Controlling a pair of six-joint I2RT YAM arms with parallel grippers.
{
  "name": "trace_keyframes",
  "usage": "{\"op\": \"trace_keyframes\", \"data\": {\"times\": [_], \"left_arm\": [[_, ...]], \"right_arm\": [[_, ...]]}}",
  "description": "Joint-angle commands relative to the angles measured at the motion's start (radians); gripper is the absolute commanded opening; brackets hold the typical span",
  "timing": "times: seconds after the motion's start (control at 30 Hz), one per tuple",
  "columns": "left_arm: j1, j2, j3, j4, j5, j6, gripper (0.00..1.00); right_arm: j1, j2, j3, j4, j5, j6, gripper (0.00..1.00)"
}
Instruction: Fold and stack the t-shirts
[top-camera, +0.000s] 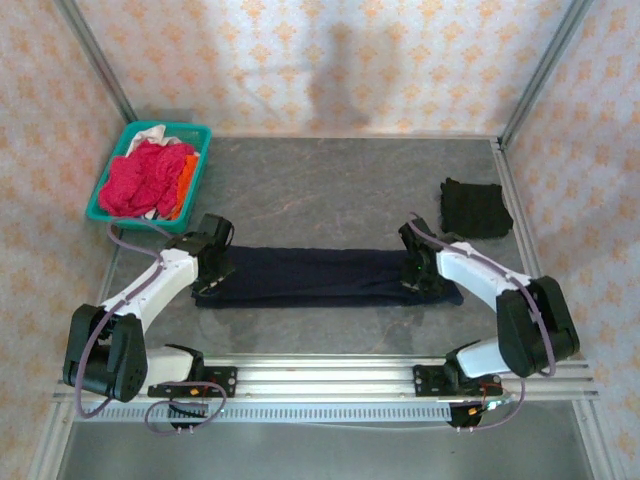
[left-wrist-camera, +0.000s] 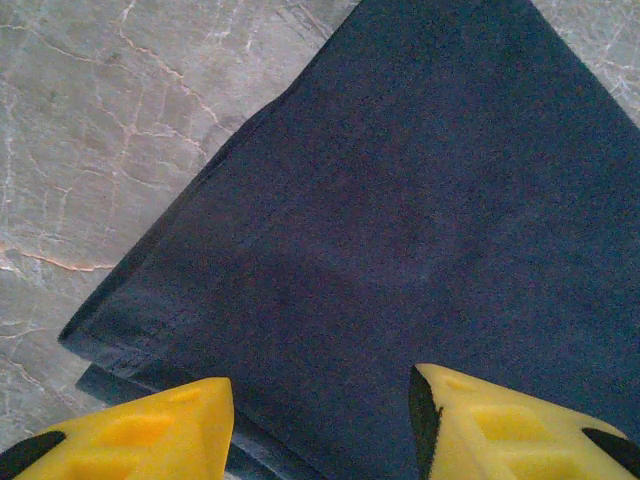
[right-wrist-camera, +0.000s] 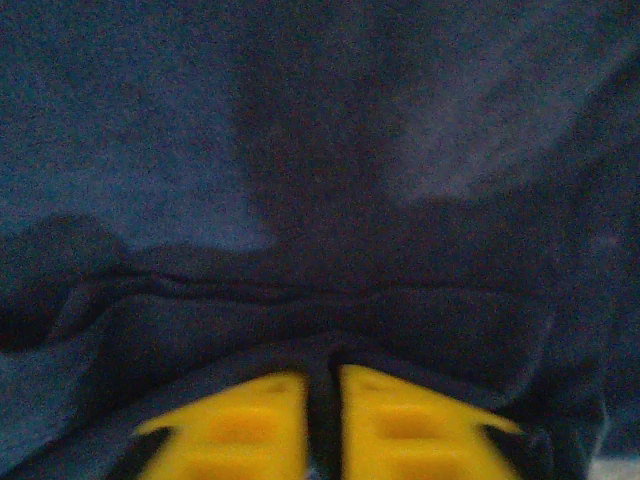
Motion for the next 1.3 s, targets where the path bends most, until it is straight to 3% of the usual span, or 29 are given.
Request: {"op": "trace_keyframes", "data": {"times": [0.0,0.03,0.13,0.3,0.43,0.57,0.67,0.9,1.03,1.27], "left_arm": [[-0.004,0.007,0.027,-0.035,-0.036,0.014,0.50],[-0.003,0.002,0.028,-0.038,-0.042,0.016,0.50],[-0.004,-0.012,0.030,-0.049,-0.057,0.019,0.50],[-0.004,-0.009,0.047,-0.045,-0.061,0.022,0.50],[-0.004,0.013,0.064,-0.027,-0.062,0.035,0.50],[-0.004,0.061,0.090,-0.002,-0.044,0.048,0.50],[-0.004,0.103,0.104,0.039,-0.044,0.065,0.50],[-0.002,0.242,0.070,0.158,-0.033,0.048,0.50],[-0.001,0.264,0.012,0.167,-0.008,-0.002,0.50],[0.005,0.128,-0.101,0.108,-0.035,-0.064,0.51]], "right_arm": [[-0.004,-0.027,0.022,0.013,0.083,-0.059,0.46],[-0.005,-0.058,0.028,-0.003,0.091,-0.064,0.55],[-0.001,-0.160,0.060,-0.079,0.118,-0.084,0.65],[0.106,-0.183,0.099,-0.112,0.107,-0.038,0.67],[0.175,-0.123,0.058,-0.034,0.066,0.066,0.65],[0.174,-0.102,-0.028,0.063,0.006,0.153,0.51],[0.131,-0.090,-0.062,0.054,0.036,0.173,0.46],[-0.036,-0.007,-0.098,0.155,0.065,0.089,0.46],[-0.037,0.130,0.005,0.157,0.057,0.018,0.46],[-0.025,0.403,0.309,0.142,0.024,-0.076,0.46]]}}
